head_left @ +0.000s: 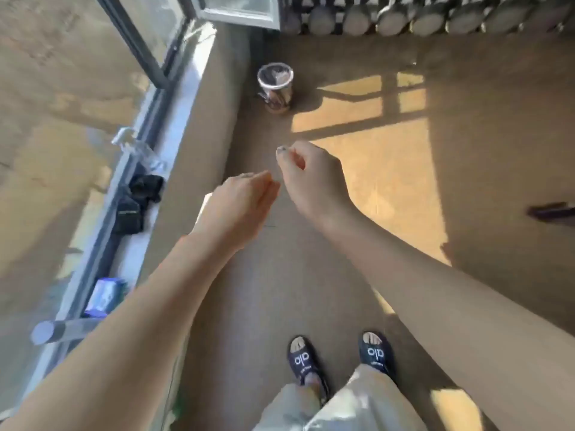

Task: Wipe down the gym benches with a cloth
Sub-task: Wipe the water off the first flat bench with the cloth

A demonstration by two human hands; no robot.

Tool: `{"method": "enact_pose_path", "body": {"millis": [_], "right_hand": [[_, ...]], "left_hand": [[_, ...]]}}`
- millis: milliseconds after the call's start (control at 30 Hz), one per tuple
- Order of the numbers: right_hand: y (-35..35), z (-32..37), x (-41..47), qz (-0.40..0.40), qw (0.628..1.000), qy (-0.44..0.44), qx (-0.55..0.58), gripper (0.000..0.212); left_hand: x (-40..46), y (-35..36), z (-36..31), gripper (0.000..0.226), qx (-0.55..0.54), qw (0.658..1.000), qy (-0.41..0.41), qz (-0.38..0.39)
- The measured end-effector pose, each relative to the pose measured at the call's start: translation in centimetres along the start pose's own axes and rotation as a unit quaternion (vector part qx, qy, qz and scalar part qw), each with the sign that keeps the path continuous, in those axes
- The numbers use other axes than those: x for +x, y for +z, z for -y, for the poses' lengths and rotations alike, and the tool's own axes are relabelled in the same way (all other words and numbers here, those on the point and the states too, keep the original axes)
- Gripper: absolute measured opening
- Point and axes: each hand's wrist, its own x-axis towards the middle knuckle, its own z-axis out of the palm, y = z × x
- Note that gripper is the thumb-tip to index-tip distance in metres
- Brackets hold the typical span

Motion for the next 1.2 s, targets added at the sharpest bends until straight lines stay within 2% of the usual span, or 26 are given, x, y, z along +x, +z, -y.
{"method": "enact_pose_path", "body": {"millis": [267, 567, 900, 1200], "right_hand": [[-14.0, -14.4, -8.1, -0.163, 0.977, 0.138, 0.001, 0.044], [-31.6, -30.8, -23.5, -0.342, 0.900, 0.267, 0.038, 0.043], [-47.1, -48.1, -42.8, -0.457, 0.801, 0.386, 0.017, 0.051], [-53.8, -61.4, -53.8, -0.496, 0.712, 0.497, 0.033, 0.043]], "left_hand": [[0.4, 10.4, -18.6, 0.040, 0.035, 0.976, 0.163, 0.140], [-7.1, 22.9, -42.4, 0.043, 0.062, 0.922, 0.297, 0.242], [-18.4, 36.9, -66.3, 0.041, 0.102, 0.834, 0.425, 0.336], [-24.7, 48.6, -80.4, 0.034, 0.115, 0.748, 0.535, 0.375]]}}
